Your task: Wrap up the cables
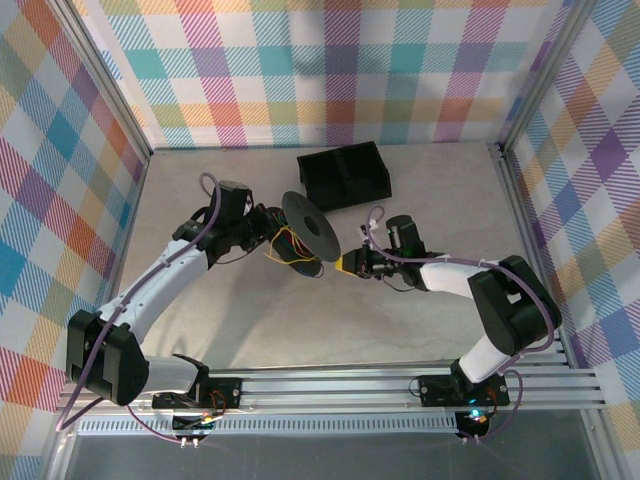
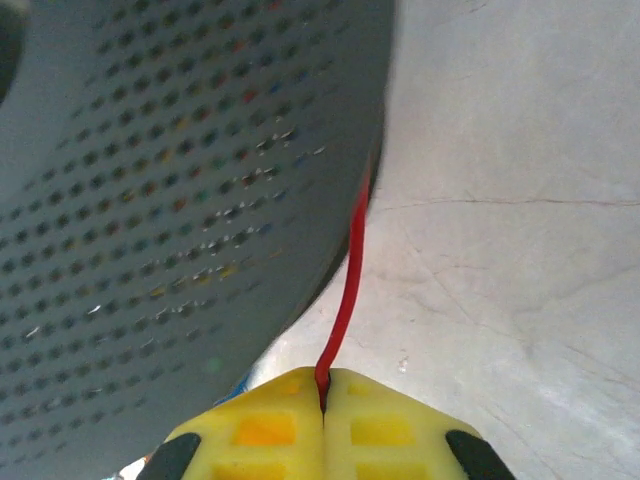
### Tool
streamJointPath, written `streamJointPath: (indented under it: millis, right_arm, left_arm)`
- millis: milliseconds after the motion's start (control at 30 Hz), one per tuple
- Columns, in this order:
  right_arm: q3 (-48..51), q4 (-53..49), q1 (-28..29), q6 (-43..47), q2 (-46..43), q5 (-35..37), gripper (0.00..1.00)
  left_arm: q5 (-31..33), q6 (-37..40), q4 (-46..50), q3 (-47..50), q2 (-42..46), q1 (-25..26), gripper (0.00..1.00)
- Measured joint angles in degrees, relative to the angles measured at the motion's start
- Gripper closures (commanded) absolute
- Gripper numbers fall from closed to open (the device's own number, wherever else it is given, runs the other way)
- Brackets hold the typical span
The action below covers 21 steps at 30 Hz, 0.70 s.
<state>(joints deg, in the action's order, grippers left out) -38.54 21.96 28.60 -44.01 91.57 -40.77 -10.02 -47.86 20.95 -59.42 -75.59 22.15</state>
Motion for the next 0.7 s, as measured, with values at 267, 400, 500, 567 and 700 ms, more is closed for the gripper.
streamJointPath:
  millis: [267,400,500,567,700]
  right_arm:
    - [9.7,20.7,7.8,-12.7,0.0,9.7,0.98]
    - [11.7,29.0,11.9,-15.6,0.0,17.5,0.98]
    - [11.4,31.9,14.2,-15.6,0.0,21.8,0.84]
    - [10.4,31.5,15.4,-15.1,0.0,23.4,0.8]
    - [9.3,27.9,16.9,-11.9,-2.2,25.4,0.59]
  left_arm:
    - [2.6,-8.4,-14.3,12.4,0.1,-0.1,1.0]
    - [3.5,-12.5,-21.1,16.2,0.1,0.3,1.0]
    - [4.9,-14.6,-24.7,17.6,0.1,1.0,1.0]
    - [5.6,-15.5,-25.9,17.9,0.1,1.5,1.0]
    - [6.6,-15.8,-27.0,17.9,-0.2,2.1,1.0]
